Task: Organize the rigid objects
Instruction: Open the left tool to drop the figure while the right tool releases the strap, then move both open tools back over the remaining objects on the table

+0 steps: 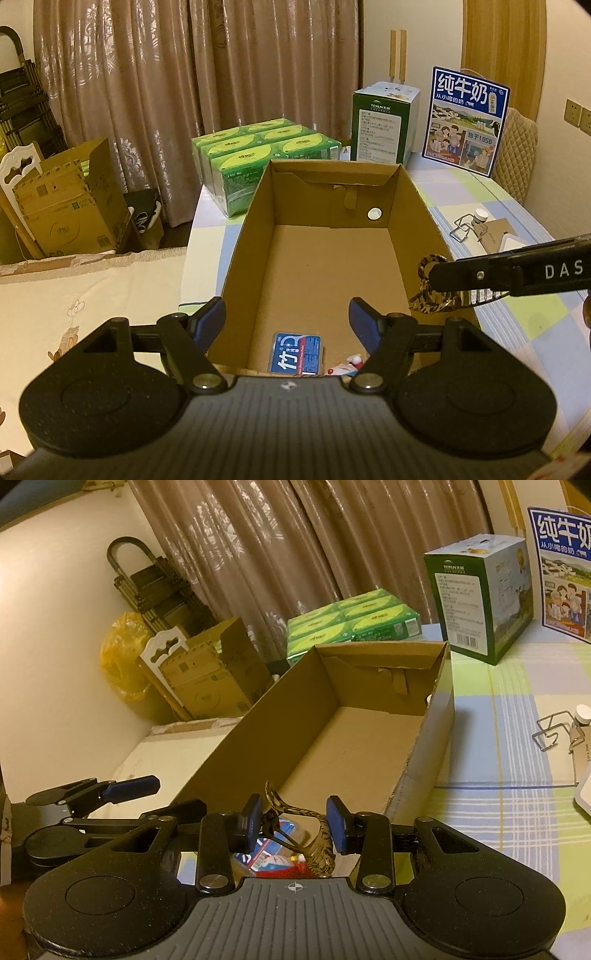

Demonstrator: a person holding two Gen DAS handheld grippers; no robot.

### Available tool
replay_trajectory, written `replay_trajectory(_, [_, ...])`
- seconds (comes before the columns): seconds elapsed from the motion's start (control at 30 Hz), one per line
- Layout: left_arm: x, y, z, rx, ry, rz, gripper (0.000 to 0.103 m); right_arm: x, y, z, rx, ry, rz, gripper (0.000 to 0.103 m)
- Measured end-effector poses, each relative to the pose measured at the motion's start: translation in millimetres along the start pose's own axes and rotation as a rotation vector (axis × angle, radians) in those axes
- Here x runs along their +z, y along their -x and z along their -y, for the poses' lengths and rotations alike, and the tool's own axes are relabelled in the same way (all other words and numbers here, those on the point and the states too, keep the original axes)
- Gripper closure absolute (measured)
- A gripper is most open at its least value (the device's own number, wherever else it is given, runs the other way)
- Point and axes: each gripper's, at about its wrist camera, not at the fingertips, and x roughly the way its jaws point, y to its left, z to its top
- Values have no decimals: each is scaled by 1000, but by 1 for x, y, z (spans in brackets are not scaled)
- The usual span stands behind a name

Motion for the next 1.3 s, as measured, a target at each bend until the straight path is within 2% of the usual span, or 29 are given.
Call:
replay_trajectory(0.13, [0,0,0,1,1,0,34,0,-4,0,20,-3,-4,68])
replay_trajectory(0.2, [0,0,0,2,1,0,34,1,-3,1,23,-13,10,57])
replay_trajectory(0.23, [0,1,0,3,1,0,34,1,-2,2,22,-18,18,46])
replay_trajectory(0.27, [-1,1,0,3,2,1,34,1,0,2,25,-22,27,43])
replay_trajectory(0.57, [-2,17,5,6,29,19,34,-3,30,6,8,-13,76,43])
replay_trajectory(0.77, [0,41,23,-3,40,46,34,-21,72,19,-59,-7,116,43])
replay_trajectory(0.93, [0,61,50,-34,33,72,34,-46,113,34,-124,-22,150,43])
replay_trajectory(1.3, [-6,89,140,-151,-27,109,34,-101,202,88,-308,-123,180,43])
